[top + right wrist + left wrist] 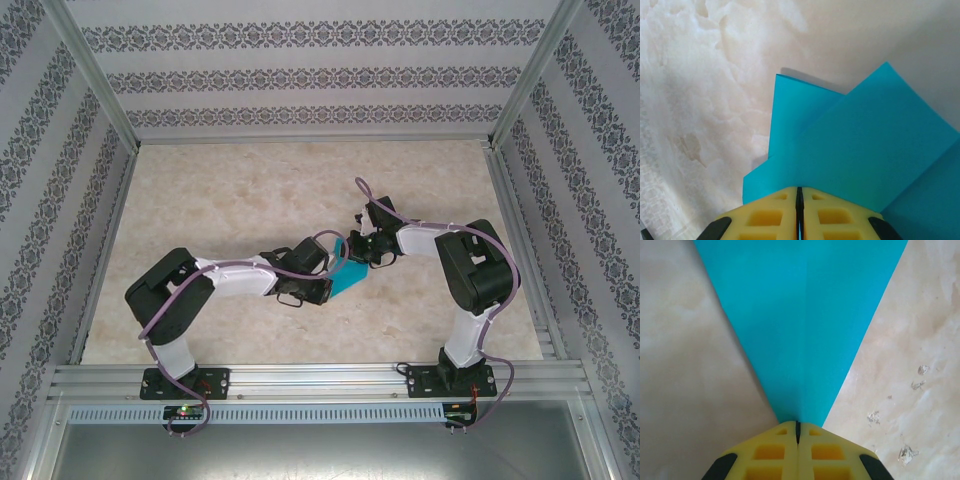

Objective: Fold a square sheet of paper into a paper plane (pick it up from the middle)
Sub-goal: Fourth fold the wing at the center of the table.

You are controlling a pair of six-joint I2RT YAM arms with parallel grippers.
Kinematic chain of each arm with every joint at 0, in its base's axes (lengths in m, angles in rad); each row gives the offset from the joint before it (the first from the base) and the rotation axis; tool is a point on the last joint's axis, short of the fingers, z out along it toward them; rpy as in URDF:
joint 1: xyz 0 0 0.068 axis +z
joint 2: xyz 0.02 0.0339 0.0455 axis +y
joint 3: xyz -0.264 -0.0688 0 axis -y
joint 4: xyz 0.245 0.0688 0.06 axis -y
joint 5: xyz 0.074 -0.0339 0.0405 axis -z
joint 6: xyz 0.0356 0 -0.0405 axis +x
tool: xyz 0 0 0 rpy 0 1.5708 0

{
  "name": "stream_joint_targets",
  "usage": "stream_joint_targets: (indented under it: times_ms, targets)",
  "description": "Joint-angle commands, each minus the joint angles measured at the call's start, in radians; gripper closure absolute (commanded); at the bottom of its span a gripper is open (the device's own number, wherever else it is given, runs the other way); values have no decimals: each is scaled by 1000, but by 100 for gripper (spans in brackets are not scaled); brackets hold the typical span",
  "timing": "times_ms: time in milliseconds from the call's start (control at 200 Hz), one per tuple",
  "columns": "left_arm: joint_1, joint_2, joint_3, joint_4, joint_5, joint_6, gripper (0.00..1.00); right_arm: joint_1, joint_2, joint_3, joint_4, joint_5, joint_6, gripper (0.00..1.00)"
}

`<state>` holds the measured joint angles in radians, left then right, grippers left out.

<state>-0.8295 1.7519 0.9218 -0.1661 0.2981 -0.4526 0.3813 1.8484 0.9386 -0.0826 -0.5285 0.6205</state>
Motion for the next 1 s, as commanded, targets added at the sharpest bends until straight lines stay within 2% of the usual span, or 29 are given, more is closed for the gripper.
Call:
stream_joint_targets:
  times_ms: [0,285,460,699,999]
  targets:
    - [-35,-24,-44,-150,55,-12,100,-18,11,-31,-49,67,-28,90]
    - [-52,-37,-79,-173,76,-19,100,-24,15,-28,-56,64,-37,90]
    - [-51,-98,-60,-170,106,-22,100,-21,12,-26,-52,56,-38,90]
    - [-22,-156,54,-157,15,-16,100,-3,9,-20,-44,37,-40,90]
    - [36,-28,146,-68,33,-2,100,3,-9,-18,-28,4,-27,90]
